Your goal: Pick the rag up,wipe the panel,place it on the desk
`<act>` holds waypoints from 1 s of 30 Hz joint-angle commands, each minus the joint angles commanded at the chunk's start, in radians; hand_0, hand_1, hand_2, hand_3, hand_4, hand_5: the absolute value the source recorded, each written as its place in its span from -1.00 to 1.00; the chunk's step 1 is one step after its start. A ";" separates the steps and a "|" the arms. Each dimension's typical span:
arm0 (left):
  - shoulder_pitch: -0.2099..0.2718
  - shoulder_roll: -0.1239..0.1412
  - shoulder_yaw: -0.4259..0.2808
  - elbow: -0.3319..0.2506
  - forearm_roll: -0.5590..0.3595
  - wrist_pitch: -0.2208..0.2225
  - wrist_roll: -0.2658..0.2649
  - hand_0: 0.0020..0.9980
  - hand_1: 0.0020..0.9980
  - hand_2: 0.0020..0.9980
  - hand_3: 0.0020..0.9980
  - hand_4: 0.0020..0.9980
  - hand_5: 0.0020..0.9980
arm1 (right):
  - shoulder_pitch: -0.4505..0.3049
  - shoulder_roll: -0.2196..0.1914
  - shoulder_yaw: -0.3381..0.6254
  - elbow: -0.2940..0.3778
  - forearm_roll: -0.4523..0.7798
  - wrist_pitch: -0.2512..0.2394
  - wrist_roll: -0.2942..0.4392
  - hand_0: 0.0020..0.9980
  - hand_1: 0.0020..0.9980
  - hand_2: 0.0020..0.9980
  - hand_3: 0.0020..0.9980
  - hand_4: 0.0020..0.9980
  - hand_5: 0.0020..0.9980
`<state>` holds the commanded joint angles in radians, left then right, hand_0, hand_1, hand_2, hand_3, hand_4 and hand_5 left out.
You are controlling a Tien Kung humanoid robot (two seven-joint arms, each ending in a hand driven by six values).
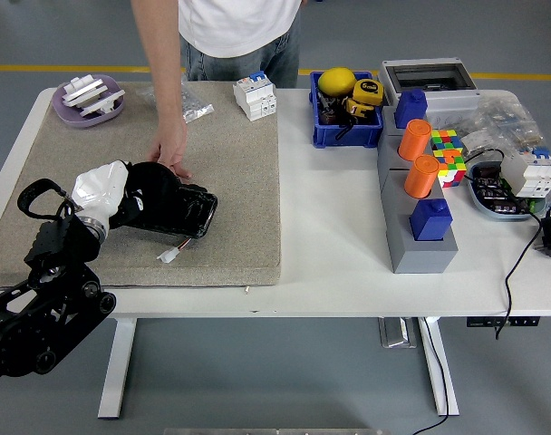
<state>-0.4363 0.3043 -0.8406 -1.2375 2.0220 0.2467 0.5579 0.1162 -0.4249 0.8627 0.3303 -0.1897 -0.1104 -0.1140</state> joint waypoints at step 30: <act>0.002 -0.020 0.063 -0.057 0.005 -0.010 0.032 -0.30 0.02 0.21 0.03 -0.66 -1.00 | 0.001 0.000 -0.012 0.001 0.004 0.004 -0.004 0.48 0.24 0.22 0.11 0.81 -0.16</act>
<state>-0.4340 0.2845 -0.7776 -1.2941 2.0269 0.2363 0.5895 0.1175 -0.4251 0.8512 0.3312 -0.1855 -0.1059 -0.1176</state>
